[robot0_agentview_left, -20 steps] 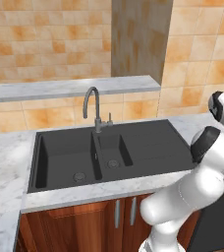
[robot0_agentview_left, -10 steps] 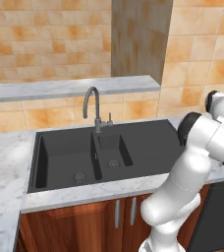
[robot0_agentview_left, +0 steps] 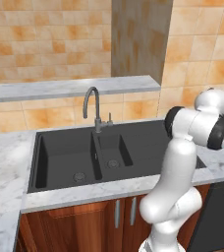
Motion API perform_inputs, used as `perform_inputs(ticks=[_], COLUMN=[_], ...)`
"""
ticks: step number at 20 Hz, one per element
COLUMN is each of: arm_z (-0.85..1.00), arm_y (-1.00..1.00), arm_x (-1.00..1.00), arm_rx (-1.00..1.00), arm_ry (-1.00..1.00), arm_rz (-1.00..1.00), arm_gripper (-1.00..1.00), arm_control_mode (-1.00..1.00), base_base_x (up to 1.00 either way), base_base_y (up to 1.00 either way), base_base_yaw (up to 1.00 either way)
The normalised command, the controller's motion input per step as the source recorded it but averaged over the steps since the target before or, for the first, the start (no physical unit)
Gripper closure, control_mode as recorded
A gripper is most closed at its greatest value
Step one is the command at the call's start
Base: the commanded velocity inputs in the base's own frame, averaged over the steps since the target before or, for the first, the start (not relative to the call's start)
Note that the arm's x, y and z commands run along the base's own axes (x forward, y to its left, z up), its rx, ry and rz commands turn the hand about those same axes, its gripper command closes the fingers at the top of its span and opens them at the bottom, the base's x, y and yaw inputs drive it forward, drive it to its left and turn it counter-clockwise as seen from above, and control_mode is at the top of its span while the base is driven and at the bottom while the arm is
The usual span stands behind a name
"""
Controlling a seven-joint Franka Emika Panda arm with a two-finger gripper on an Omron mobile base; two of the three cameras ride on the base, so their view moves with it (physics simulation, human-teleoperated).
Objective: Pick the mug and place it in the sink. Pick the bowl and place it in the open cabinet and then close the cabinet.
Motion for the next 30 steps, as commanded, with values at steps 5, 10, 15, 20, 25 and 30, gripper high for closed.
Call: perform_inputs(ticks=[5, 10, 15, 20, 25, 30], arm_z=[-0.20, -0.24, -0.19, -0.20, -0.02, -0.15], arm_y=[-0.05, 0.00, 0.00, 0.00, 0.00, 0.00], arm_x=[0.15, 0.09, 0.08, 0.12, 0.13, 0.19], arm_rx=[0.00, 0.00, -0.01, -0.05, -0.04, 0.00], arm_ry=[0.00, 0.00, -0.02, -0.04, -0.01, 0.00], arm_rz=[-0.04, -0.02, -0.04, -0.11, -0.14, -0.02], arm_gripper=[-1.00, -1.00, -1.00, -1.00, -1.00, -1.00], arm_control_mode=[-1.00, -1.00, -1.00, -1.00, -1.00, -1.00], base_base_x=[0.00, 0.00, 0.00, 0.00, 0.00, 0.00], base_base_y=[0.00, 0.00, 0.00, 0.00, 0.00, 0.00], base_base_yaw=[0.00, 0.00, 0.00, 0.00, 0.00, 0.00])
